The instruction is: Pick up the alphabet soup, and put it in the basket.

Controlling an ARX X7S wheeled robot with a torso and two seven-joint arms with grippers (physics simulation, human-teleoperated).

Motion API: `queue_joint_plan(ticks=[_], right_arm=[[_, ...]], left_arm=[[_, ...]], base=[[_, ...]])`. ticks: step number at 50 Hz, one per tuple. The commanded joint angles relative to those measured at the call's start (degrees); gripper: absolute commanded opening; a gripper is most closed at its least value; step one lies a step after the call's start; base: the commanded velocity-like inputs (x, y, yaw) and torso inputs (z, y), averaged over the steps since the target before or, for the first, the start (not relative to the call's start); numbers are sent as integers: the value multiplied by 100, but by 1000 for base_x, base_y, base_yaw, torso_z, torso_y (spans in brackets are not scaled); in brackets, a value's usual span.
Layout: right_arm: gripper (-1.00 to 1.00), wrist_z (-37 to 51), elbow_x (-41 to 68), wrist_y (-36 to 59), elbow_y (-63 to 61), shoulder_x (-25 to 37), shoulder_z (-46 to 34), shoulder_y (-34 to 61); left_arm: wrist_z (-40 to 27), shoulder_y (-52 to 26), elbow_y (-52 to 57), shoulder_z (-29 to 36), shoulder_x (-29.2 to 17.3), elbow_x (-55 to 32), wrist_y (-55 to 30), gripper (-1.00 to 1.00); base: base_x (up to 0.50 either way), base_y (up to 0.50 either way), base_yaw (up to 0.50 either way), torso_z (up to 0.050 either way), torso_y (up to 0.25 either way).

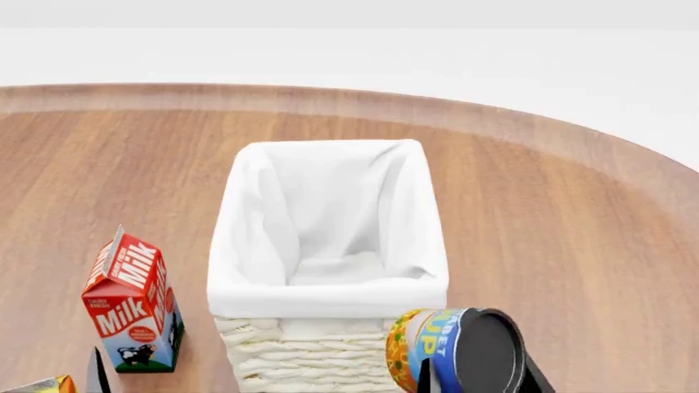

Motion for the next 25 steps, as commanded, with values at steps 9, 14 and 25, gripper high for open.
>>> queue_joint_plan(ticks=[9,14,25], right_arm=[[-100,1464,-493,1745,-775,106,85,1102],[-100,1573,-149,2385,-979,226,-1,1590],[-100,2118,-259,3875,-1103,272,-397,2879]], left_arm=[[-7,3,24,16,-26,-32,18,100],[3,-21,-12,26,-22,-39,29,100],[5,-47,-48,76,-22,2,31,100]], base=[[0,0,0,0,0],[0,0,0,0,0],[0,0,0,0,1]])
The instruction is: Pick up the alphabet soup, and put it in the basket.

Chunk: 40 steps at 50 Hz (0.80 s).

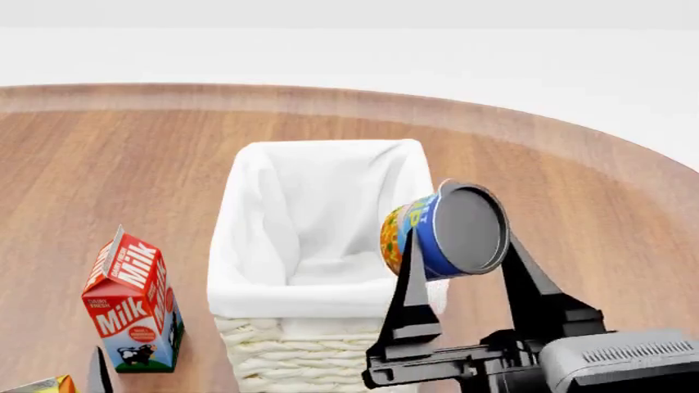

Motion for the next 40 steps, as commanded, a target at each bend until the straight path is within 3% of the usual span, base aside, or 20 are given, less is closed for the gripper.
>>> queue_joint_plan(ticks=[1,11,22,40], right_arm=[[-100,597,-217,1504,-286,79,-307,1248],[-100,931,-310,3077,143,-70,-717,2880],[-100,877,-209,4293,731,-336,-1098,4041],[-100,867,-426,5504,1972,-877,-1600,5513]], left_arm=[[1,-5,3,23,-16,-1,5,100],[-14,17,47,31,-38,-16,-5,100],[-12,-19,8,94,-22,22,-17,100],[-37,15,59,107,-55,16,5,100]], base=[[0,0,0,0,0],[0,0,0,0,1],[0,0,0,0,0],[0,0,0,0,1]])
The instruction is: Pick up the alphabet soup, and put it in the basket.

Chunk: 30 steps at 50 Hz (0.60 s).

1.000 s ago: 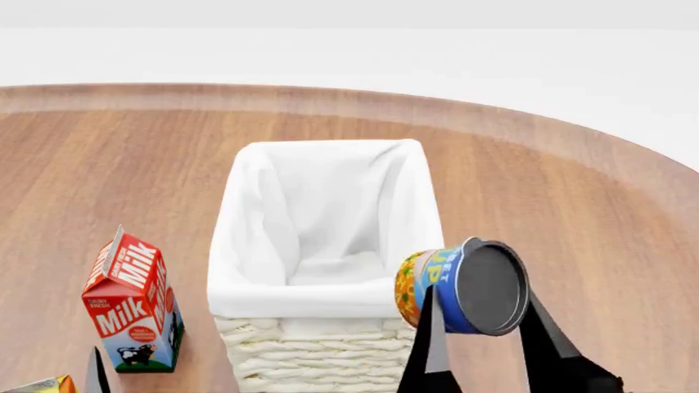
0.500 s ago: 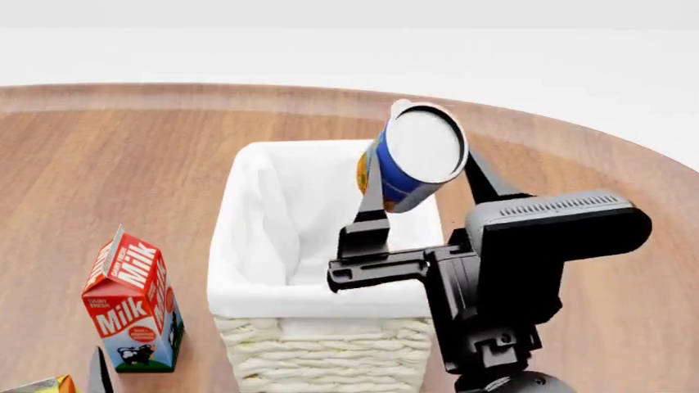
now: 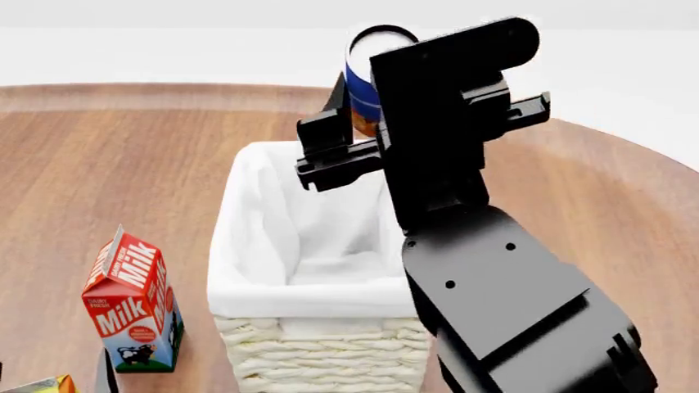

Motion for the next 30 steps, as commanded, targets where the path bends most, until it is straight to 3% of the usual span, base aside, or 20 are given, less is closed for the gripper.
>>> queue_joint_plan(ticks=[1,13,22,30], right_arm=[[-100,-69,-209,862,707,-339,-226,1006],[-100,-270,345,1495,1666,-809,185,1643],[-100,-363,357,1644,1930,-922,-15,1680],[-100,-412,926,2125,2143,-1016,480,1799]], left_arm=[[-14,22,30,-1,-21,-16,20,100],[-20,-8,-12,11,-19,-21,31,100],[-10,16,41,14,-53,-59,23,100],[-19,6,26,45,-47,-35,20,100]], base=[[0,0,0,0,0],[0,0,0,0,1],[0,0,0,0,0],[0,0,0,2,1]])
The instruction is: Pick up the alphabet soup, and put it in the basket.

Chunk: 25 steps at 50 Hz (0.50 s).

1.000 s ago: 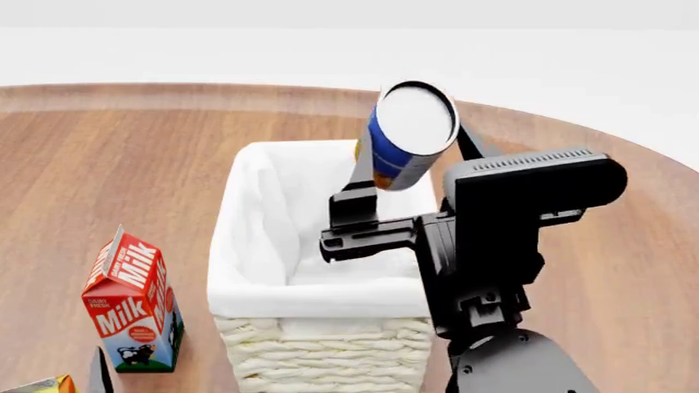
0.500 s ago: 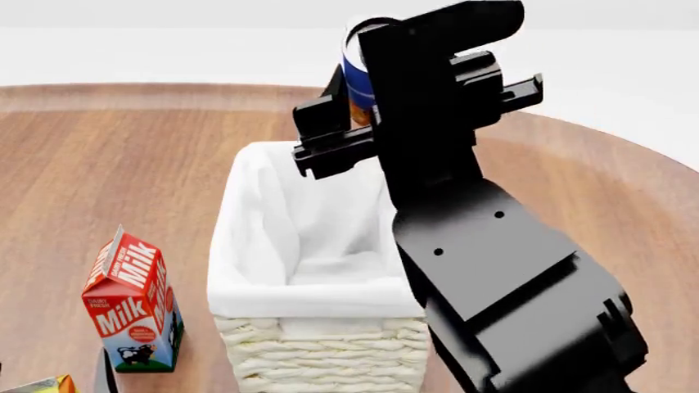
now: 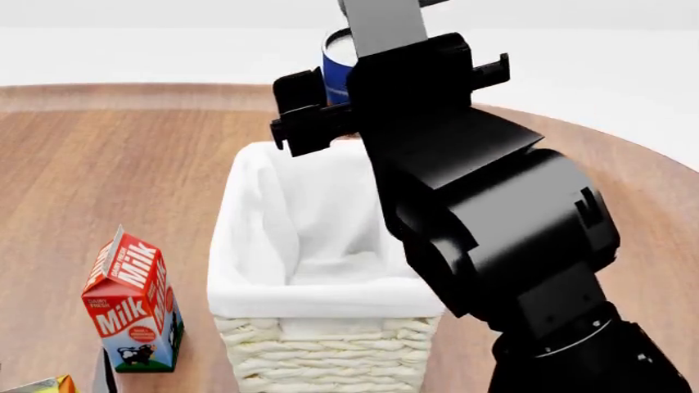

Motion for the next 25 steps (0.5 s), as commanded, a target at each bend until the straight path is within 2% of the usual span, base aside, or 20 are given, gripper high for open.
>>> queue_joint_plan(ticks=[1,25], right_arm=[[-100,-105,295,499,301,-166,360,248],[-100,57,456,739,498,-315,293,300]], left_arm=[[-4,-9,-9,30,-4,7,-5,100],[-11,17,51,86,-37,48,48,100]], base=[[0,0,0,0,0],[0,0,0,0,0]])
